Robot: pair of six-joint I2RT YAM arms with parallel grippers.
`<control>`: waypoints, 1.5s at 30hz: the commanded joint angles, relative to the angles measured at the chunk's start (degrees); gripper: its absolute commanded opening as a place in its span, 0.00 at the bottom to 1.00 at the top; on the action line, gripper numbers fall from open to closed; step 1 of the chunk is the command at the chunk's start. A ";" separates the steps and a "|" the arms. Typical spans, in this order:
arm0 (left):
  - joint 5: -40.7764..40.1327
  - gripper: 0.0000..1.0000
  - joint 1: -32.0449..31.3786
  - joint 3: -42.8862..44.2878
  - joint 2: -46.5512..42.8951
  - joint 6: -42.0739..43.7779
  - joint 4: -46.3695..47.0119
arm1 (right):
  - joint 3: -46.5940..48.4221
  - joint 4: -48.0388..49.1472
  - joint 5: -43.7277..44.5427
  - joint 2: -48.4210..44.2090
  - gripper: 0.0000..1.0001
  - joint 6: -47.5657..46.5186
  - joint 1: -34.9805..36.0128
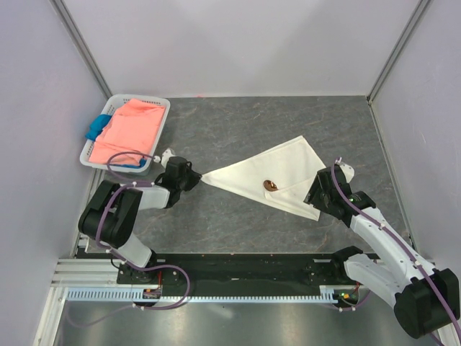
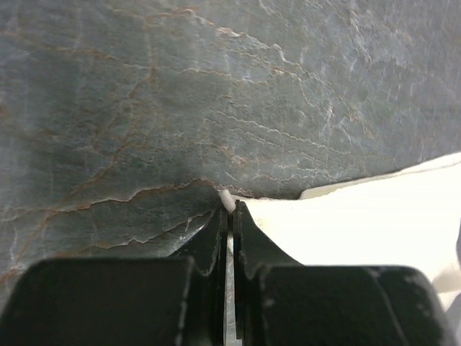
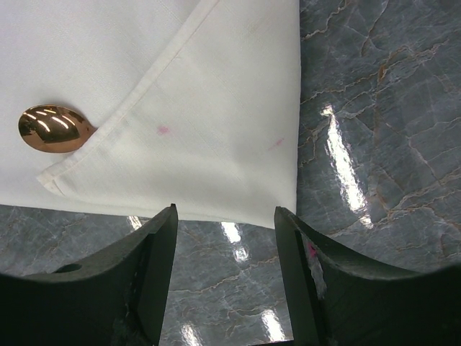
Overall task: Fold the napkin, place the utensils inside, and roll it up
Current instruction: Fold the napkin
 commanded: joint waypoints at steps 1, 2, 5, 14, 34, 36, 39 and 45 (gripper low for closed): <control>3.79 0.02 -1.75 4.05 -0.27 10.29 3.09 | 2.61 0.76 0.59 -0.81 0.64 -0.95 -0.21; 5.02 0.02 -2.64 5.02 -0.36 12.83 3.53 | 2.61 0.85 0.68 -0.81 0.64 -1.12 -0.21; 5.46 0.02 -7.12 8.19 -0.80 15.56 4.15 | 3.32 0.85 0.77 -0.89 0.64 -1.21 -0.21; 11.26 0.02 -21.09 15.22 4.29 15.75 11.44 | 4.20 1.02 1.21 -2.56 0.64 -1.13 -0.13; 18.39 0.02 -36.74 31.22 19.85 17.51 16.98 | 1.91 0.94 -0.38 -8.72 0.64 0.10 -0.21; 18.82 0.02 -37.18 32.10 20.55 17.51 16.98 | 1.82 0.94 -0.55 -8.98 0.64 0.10 -0.30; 20.05 0.02 -37.62 33.33 21.96 17.68 16.90 | 1.74 0.94 -0.73 -9.24 0.64 0.28 -0.13; 22.25 0.02 -38.77 37.11 25.56 18.56 15.67 | 1.65 0.85 -0.73 -9.68 0.64 0.46 -0.13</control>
